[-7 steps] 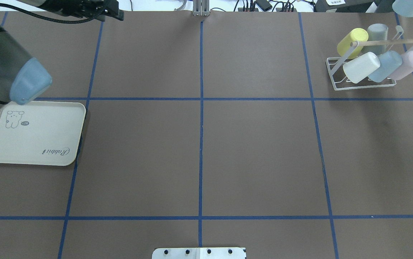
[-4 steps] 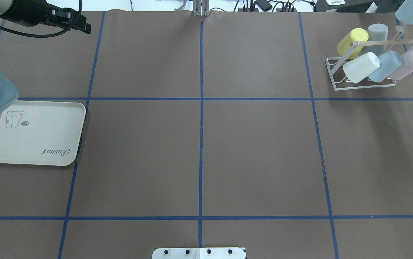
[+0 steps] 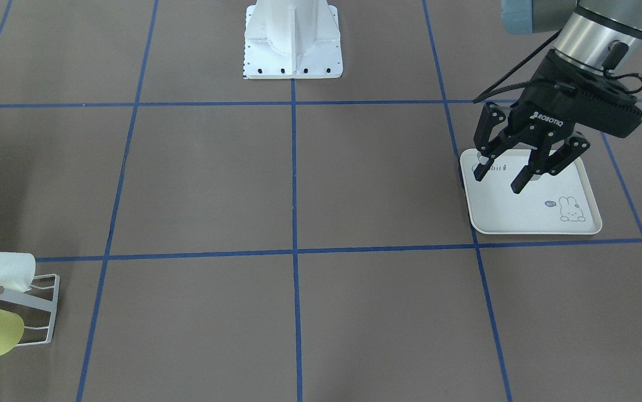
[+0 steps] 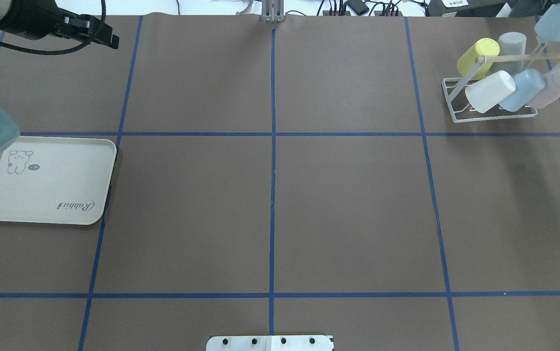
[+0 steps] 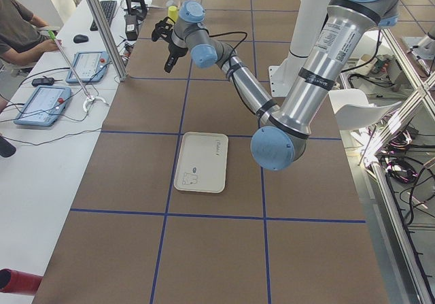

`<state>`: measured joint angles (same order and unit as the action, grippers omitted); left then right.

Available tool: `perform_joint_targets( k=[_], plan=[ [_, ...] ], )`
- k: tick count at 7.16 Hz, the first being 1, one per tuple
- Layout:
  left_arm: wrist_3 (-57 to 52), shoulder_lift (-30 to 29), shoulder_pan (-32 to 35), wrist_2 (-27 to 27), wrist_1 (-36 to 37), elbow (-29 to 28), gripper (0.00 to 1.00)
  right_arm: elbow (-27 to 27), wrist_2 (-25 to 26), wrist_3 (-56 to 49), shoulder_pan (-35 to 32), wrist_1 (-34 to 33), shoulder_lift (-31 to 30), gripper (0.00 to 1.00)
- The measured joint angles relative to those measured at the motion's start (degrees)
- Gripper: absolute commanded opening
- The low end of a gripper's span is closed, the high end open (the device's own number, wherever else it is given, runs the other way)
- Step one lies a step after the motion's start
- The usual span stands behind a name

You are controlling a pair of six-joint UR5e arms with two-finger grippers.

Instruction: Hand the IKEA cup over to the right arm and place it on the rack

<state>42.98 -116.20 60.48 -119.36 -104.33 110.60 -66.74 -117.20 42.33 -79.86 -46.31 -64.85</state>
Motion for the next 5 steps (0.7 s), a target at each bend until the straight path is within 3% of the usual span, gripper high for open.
perform_joint_targets(
  k=[5],
  plan=[
    [0.06, 0.01, -0.01, -0.08, 0.01, 0.54, 0.64, 0.03, 0.03, -0.14, 1.26, 0.18, -1.54, 0.0]
  ],
)
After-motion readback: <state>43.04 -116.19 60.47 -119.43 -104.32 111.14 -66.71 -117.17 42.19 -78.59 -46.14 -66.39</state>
